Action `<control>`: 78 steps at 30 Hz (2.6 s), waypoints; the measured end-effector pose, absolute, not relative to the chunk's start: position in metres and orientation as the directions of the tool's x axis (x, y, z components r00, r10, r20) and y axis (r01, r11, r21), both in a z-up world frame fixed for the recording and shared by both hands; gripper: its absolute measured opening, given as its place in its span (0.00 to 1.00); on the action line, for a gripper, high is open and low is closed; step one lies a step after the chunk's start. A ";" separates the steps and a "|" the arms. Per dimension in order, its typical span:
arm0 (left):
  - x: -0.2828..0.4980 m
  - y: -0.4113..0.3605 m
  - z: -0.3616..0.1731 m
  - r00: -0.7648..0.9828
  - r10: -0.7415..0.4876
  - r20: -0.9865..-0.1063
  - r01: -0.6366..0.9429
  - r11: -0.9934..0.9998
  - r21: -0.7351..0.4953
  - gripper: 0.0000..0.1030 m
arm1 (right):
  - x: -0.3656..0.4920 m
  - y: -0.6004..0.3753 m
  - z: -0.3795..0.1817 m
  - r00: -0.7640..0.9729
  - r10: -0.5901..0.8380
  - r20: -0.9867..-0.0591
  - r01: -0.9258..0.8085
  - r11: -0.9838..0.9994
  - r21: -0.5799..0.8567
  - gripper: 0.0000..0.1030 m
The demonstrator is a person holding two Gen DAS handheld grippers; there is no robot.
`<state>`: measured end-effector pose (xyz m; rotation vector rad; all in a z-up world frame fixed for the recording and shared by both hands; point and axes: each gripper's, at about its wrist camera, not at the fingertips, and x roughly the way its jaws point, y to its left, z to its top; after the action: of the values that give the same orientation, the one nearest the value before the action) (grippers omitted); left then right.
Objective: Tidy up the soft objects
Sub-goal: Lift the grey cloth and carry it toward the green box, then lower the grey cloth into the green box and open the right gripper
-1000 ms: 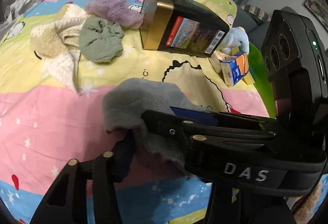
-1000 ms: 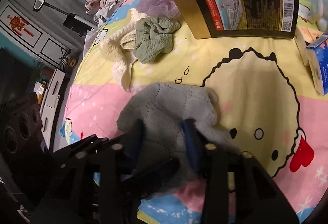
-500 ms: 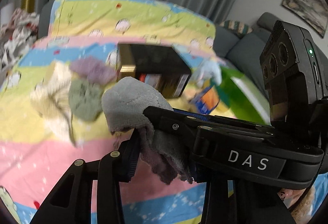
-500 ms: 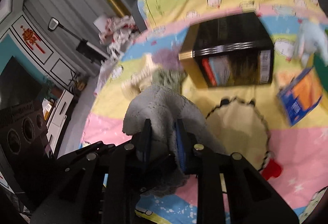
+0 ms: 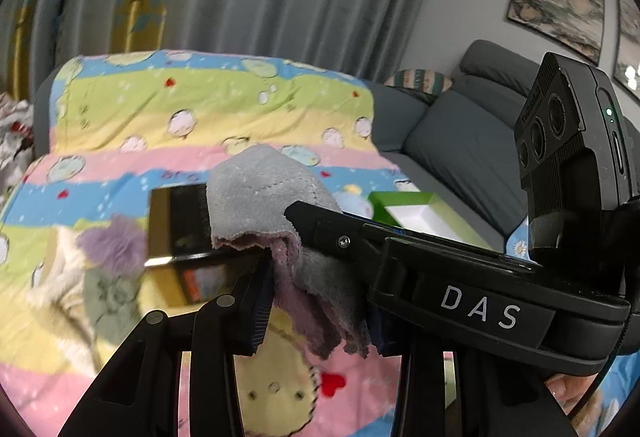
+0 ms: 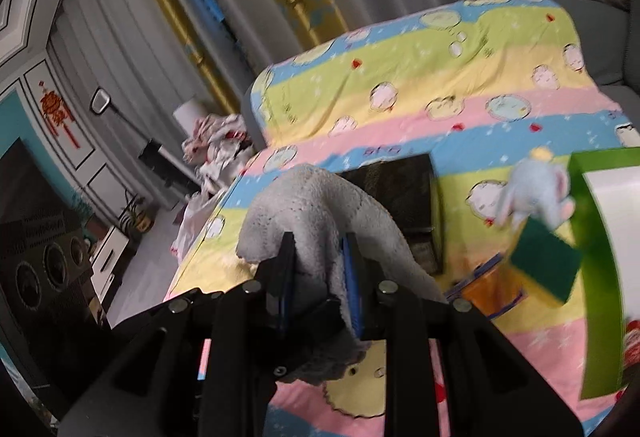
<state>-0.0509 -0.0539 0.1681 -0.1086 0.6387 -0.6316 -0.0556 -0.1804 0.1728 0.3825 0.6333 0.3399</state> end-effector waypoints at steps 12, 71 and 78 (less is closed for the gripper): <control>-0.045 -0.141 0.166 0.548 -0.666 -0.506 0.648 0.721 -0.248 0.37 | -0.076 -0.268 0.166 0.848 0.256 -0.464 0.012 0.866 0.500 0.22; -0.023 -0.327 0.092 0.105 -0.708 -0.698 0.766 0.506 -0.397 0.33 | -0.119 -0.435 0.088 0.754 -0.102 -0.649 0.569 0.596 0.567 0.22; -0.029 -0.327 0.095 0.110 -0.701 -0.705 0.792 0.490 -0.365 0.33 | -0.121 -0.439 0.088 0.725 -0.152 -0.672 0.615 0.581 0.533 0.24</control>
<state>-0.0290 -0.3275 0.0945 0.1129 0.9626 -1.1004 -0.1209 -0.4391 0.0876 0.8383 0.6175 -0.4829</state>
